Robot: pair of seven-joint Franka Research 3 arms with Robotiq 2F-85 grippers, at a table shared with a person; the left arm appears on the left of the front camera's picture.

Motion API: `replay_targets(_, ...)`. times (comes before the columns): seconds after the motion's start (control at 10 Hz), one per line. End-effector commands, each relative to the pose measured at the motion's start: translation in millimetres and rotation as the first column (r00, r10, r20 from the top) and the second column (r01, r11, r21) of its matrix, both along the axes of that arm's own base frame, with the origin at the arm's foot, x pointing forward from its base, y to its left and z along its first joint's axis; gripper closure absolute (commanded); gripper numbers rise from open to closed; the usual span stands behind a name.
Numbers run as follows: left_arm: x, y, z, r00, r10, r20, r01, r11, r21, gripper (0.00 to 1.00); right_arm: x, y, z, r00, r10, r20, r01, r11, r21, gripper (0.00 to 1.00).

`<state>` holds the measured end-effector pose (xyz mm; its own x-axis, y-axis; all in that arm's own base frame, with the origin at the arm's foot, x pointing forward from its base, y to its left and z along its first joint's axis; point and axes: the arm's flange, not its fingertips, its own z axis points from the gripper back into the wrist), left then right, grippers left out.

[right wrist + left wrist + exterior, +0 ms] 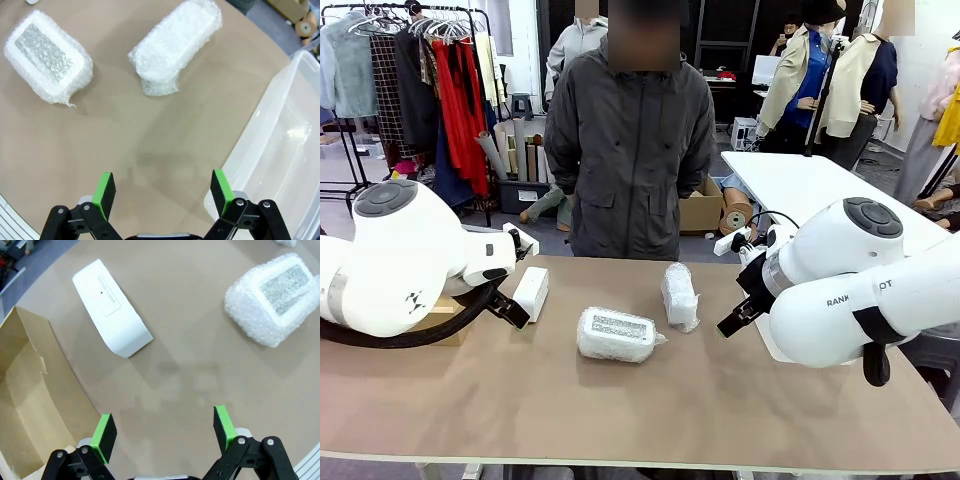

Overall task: Separate and place wrapped and unwrapped clocks.
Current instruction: Pick up the Digital clock indicated by the person.

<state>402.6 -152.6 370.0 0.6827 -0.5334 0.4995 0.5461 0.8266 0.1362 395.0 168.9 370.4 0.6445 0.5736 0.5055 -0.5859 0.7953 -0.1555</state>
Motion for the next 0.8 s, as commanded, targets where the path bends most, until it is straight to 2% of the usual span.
replay_targets(0.0, 0.0, 0.0, 0.0, 1.000, 0.000, 0.000, 0.000, 1.000, 0.000, 0.00, 1.5, 0.3, 3.6, 0.999, 0.028, -0.025, -0.027, 1.000, 0.014, 0.00)
replay_targets(0.2, -4.4, -3.0, 11.3, 0.996, -0.050, -0.078, 0.051, 0.999, 0.003, 0.00, 0.1, 6.2, 8.2, 0.996, 0.066, -0.057, -0.064, 0.997, 0.037, 0.00)
replay_targets(0.4, -8.0, -4.2, 23.8, 0.979, -0.131, -0.155, 0.124, 0.991, -0.050, 0.00, 3.0, 10.5, 20.2, 0.989, 0.112, -0.096, -0.106, 0.992, 0.063, 0.00)
replay_targets(0.7, -9.7, 8.6, 49.7, 0.944, -0.279, -0.174, 0.258, 0.957, -0.136, 0.00, 7.8, 8.8, 39.4, 0.964, 0.225, -0.143, -0.214, 0.973, 0.085, 0.00)
